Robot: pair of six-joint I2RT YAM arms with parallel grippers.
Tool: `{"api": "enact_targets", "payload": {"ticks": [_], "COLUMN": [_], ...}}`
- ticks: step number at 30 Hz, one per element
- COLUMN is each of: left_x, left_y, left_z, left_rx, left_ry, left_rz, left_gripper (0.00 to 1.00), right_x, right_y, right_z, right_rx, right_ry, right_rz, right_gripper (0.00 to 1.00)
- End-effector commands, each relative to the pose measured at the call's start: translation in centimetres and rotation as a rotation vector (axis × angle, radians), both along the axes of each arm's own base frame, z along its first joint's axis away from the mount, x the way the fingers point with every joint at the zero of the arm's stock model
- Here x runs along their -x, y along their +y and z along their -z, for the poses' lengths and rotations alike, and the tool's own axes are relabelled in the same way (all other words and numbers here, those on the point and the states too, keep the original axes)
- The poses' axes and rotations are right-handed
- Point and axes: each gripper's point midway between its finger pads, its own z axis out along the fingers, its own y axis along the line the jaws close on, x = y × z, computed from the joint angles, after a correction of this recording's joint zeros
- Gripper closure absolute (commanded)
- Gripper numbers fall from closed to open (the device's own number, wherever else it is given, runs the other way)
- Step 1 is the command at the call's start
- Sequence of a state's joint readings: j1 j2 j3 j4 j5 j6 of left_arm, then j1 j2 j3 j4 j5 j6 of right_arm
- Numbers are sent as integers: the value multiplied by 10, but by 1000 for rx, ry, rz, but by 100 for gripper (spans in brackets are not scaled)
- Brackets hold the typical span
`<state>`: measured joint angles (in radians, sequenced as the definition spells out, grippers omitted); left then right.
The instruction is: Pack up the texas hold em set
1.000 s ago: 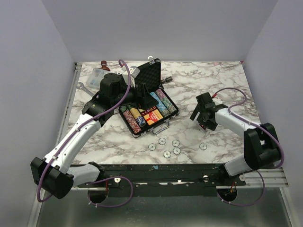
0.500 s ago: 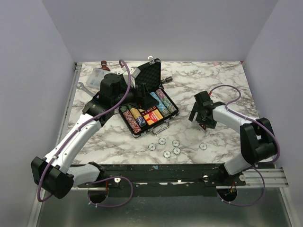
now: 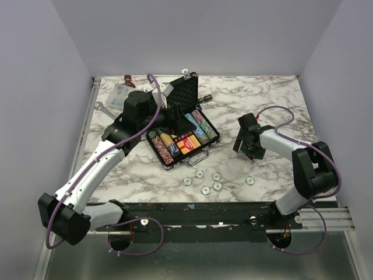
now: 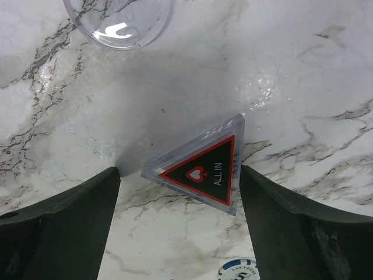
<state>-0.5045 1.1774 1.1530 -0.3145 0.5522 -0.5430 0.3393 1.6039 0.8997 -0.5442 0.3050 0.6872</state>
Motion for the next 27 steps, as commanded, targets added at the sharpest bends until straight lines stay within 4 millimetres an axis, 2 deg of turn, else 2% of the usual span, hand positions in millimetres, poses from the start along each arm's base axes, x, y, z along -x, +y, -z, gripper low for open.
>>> {"api": "enact_targets", "payload": {"ticks": [1, 15, 19, 22, 27], "left_x": [4, 4, 4, 4, 2], "left_y": [-4, -4, -4, -4, -3], "left_z": [-2, -1, -2, -2, -1], "left_rx": [14, 14, 15, 17, 6], "left_ry": [-8, -7, -9, -9, -12], "left_rz": [29, 31, 31, 31, 22], "left_gripper": [21, 21, 21, 21, 21], "right_x": [-3, -5, -5, -8, -17], "right_y": [-6, -5, -6, -1, 24], "right_z": [5, 8, 5, -3, -35], "right_rx": [46, 39, 45, 22, -46], "right_ry": [11, 6, 5, -16, -105], "right_rz": [4, 2, 5, -14, -95], "right_gripper": [18, 31, 40, 46, 55]}}
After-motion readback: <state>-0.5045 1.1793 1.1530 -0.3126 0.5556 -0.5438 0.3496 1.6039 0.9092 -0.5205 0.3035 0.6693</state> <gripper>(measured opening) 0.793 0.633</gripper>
